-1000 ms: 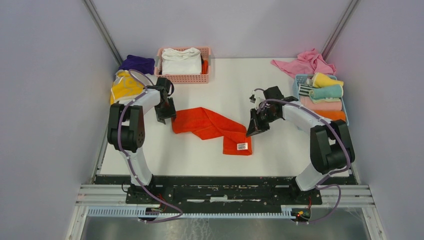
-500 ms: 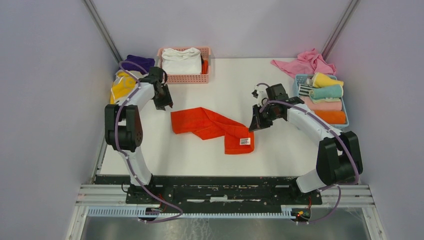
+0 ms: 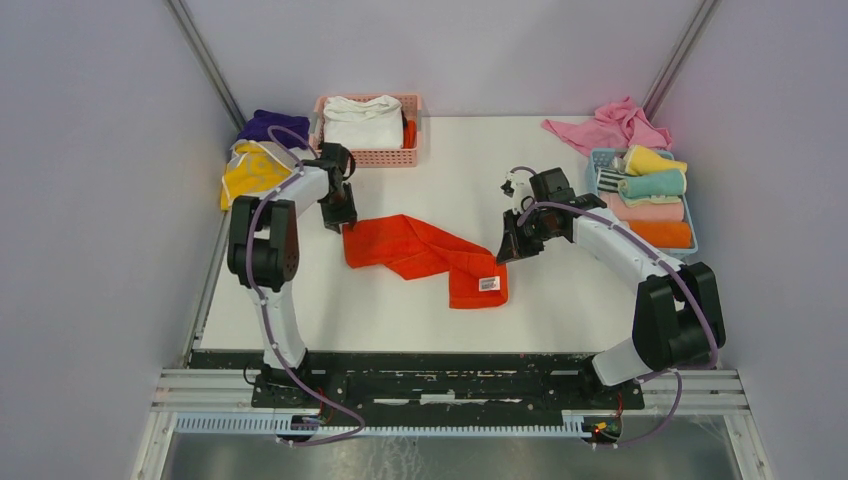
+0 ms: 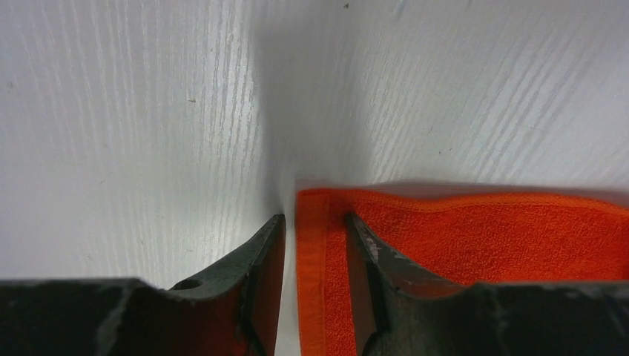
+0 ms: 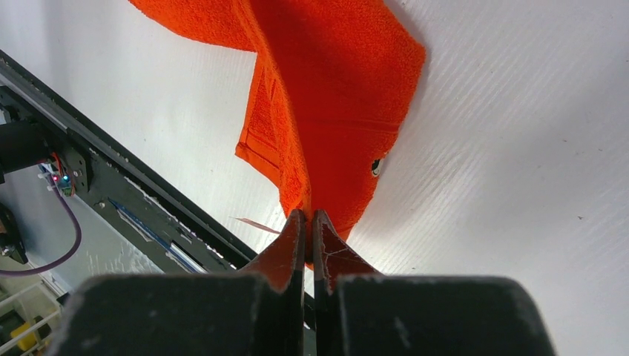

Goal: Roll the towels
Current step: Flatten out the towel at the center of the board.

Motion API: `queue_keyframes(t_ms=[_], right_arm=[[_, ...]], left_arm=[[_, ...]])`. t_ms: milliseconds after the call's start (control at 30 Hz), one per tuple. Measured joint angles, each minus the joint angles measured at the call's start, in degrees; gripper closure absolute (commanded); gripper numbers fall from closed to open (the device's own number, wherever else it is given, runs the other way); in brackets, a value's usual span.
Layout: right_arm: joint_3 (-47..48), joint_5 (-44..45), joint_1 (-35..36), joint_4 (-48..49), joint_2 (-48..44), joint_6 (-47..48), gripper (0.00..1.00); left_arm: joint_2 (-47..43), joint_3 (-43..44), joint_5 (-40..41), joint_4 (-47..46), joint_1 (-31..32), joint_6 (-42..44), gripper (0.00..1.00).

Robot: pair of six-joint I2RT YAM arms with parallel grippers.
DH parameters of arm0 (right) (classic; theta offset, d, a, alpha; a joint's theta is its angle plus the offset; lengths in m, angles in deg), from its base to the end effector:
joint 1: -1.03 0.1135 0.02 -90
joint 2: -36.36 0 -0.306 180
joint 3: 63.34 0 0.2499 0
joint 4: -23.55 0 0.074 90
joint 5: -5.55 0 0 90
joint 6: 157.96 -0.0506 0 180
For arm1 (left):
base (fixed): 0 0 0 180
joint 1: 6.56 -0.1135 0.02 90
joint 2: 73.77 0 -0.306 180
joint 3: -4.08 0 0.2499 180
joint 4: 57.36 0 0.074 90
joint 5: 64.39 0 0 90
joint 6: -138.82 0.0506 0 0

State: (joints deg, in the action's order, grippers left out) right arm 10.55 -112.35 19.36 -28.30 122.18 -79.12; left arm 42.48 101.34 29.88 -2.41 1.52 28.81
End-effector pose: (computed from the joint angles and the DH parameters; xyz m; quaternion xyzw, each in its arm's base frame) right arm 0.2723 0.1151 0.2605 -0.1137 0.9399 0.2831 0.1531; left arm 0.4224 -0.0562 0.1870 -0.1080 0.9836 0.0019 0.1444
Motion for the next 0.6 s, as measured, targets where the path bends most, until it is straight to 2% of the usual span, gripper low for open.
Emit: queue_keyframes(t_ms=[167, 300, 433, 600], right_arm=[[0.0, 0.0, 0.0, 0.0, 0.0, 0.1, 0.99], [0.0, 0.4, 0.0, 0.0, 0.0, 0.1, 1.00], [0.0, 2.1, 0.0, 0.2, 0.0, 0.1, 0.99], [2.3, 6.9, 0.1, -2.1, 0.0, -0.1, 1.00]], left_arm=[[1.5, 2.1, 2.8, 1.8, 1.3, 0.1, 0.61], [2.3, 3.4, 3.1, 2.9, 1.4, 0.2, 0.76], [3.0, 4.2, 3.1, 2.9, 1.8, 1.2, 0.96], [3.0, 4.8, 4.2, 2.9, 1.9, 2.9, 0.97]])
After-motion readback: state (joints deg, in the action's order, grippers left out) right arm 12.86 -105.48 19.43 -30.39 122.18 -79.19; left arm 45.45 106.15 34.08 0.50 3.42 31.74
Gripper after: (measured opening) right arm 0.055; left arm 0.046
